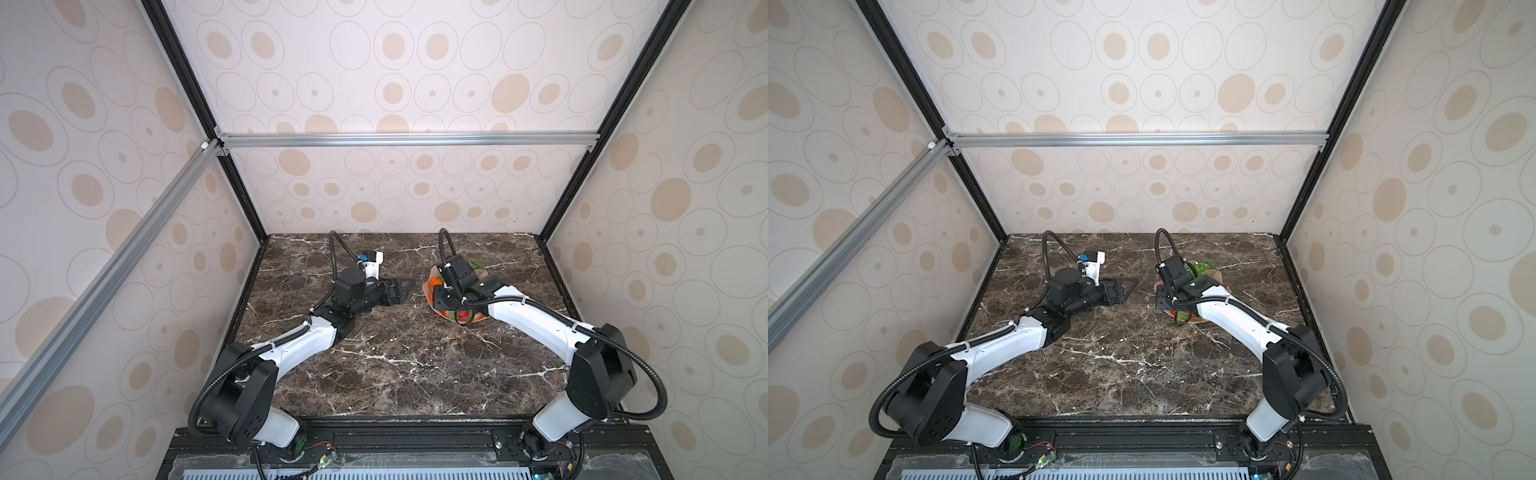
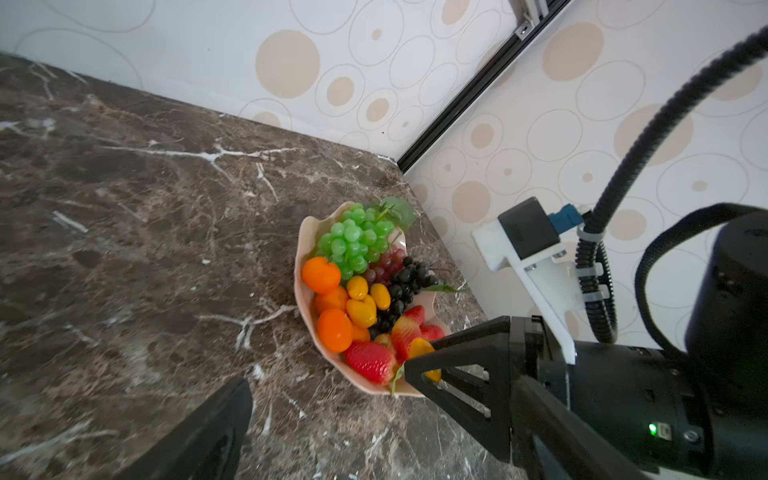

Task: Place and organize the fake fruits in the fruit bowl
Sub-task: 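Lift the yellow fruit with the right gripper and carry it over the bowl, then lower the yellow fruit among the yellow fruits and open the right gripper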

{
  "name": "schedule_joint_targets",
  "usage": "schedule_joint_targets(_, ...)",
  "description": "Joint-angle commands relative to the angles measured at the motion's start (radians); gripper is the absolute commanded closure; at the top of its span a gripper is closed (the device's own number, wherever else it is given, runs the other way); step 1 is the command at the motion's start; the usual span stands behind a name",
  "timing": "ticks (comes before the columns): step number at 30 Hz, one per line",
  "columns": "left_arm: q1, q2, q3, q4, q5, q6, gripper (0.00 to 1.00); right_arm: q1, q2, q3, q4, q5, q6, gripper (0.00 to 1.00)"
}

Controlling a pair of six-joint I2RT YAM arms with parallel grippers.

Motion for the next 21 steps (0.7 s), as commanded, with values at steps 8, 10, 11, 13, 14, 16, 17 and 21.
schedule_joint_targets(8,-0.106,0.126,0.132,0.021,-0.054,0.015,0.02,-0.158,-0.007,-0.015,-0.018,-0.071,-0.046,0.72)
schedule_joint_targets(10,-0.119,0.140,0.144,0.017,-0.063,0.018,0.02,-0.177,0.003,-0.011,-0.019,-0.081,-0.054,0.72)
schedule_joint_targets(11,-0.127,0.147,0.148,0.018,-0.068,0.022,0.02,-0.184,0.012,-0.007,-0.017,-0.082,-0.063,0.72)
schedule_joint_targets(13,-0.135,0.167,0.158,0.018,-0.066,0.021,0.02,-0.195,0.035,0.002,-0.019,-0.087,-0.078,0.72)
schedule_joint_targets(14,-0.140,0.180,0.165,0.017,-0.061,0.020,0.02,-0.203,0.048,0.009,-0.021,-0.090,-0.083,0.72)
schedule_joint_targets(16,-0.146,0.201,0.178,0.017,-0.054,0.017,0.02,-0.217,0.078,0.021,-0.019,-0.108,-0.087,0.72)
schedule_joint_targets(17,-0.151,0.215,0.188,0.009,-0.053,0.020,0.02,-0.222,0.093,0.025,-0.010,-0.110,-0.089,0.72)
schedule_joint_targets(21,-0.162,0.256,0.227,-0.015,-0.047,0.026,0.02,-0.236,0.151,0.066,-0.015,-0.108,-0.101,0.73)
